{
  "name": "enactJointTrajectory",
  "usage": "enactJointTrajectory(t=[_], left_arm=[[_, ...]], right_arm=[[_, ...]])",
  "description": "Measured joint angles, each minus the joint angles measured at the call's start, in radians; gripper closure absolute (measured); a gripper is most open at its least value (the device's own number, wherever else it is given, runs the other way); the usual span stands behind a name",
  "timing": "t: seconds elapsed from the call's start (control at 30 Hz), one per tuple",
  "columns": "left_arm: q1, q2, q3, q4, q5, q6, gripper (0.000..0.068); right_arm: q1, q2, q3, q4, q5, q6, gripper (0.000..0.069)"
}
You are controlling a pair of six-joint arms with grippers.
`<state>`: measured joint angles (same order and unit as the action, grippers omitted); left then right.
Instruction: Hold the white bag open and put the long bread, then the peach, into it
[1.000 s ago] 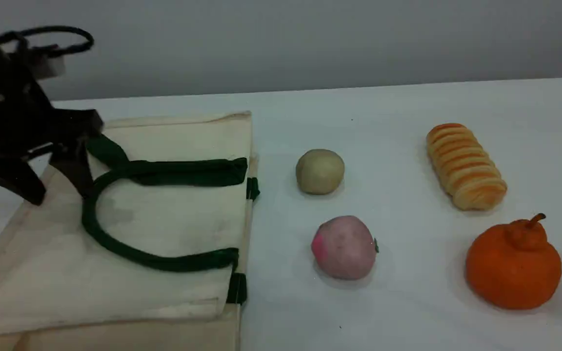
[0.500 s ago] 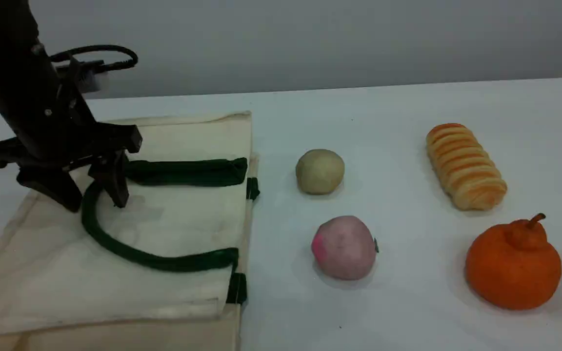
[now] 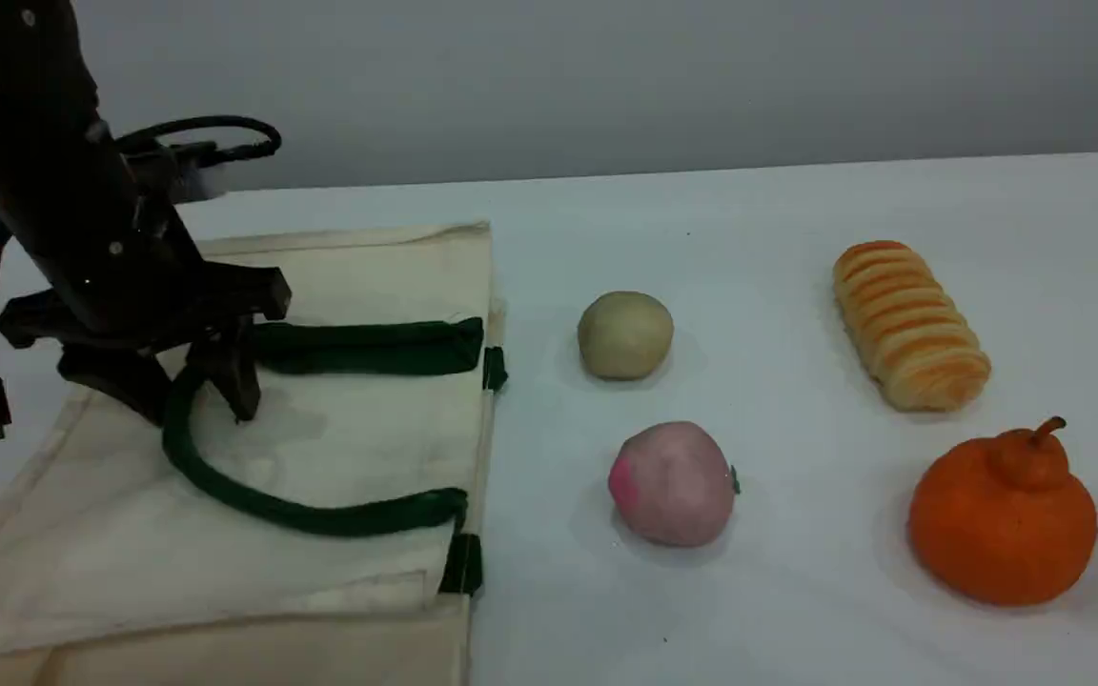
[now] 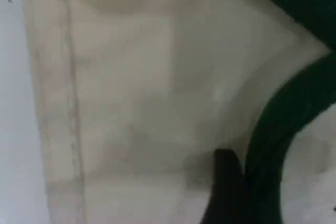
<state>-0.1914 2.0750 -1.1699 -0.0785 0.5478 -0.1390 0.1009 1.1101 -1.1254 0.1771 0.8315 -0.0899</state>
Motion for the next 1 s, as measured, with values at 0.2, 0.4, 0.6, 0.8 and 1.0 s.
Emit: enactJointTrajectory(t=[0.2,0.4,0.6,0.8,1.0], left_arm=[[0.000,0.000,0.000,0.000,-0.007,0.000,0.0483],[0.000,0.000,0.000,-0.004,0.007,0.020,0.0587],[0.000,-0.004,-0.078,-0.004,0.121,0.117,0.0587],[-0.001,-0.004,-0.287,-0.004,0.354,0.217,0.0587],[-0.001,-0.004,-0.536,-0.004,0.617,0.282,0.0587]], right_arm=[[0.000,0.000,0.000,0.000,0.000,0.000,0.0105],[0.000,0.000,0.000,-0.001,0.000,0.000,0.0105],[0.000,0.000,0.000,-0.001,0.000,0.000,0.0105],[0.000,0.000,0.000,-0.001,-0.005,0.000,0.0105],[0.000,0.000,0.001,0.005,-0.019,0.000,0.0105]])
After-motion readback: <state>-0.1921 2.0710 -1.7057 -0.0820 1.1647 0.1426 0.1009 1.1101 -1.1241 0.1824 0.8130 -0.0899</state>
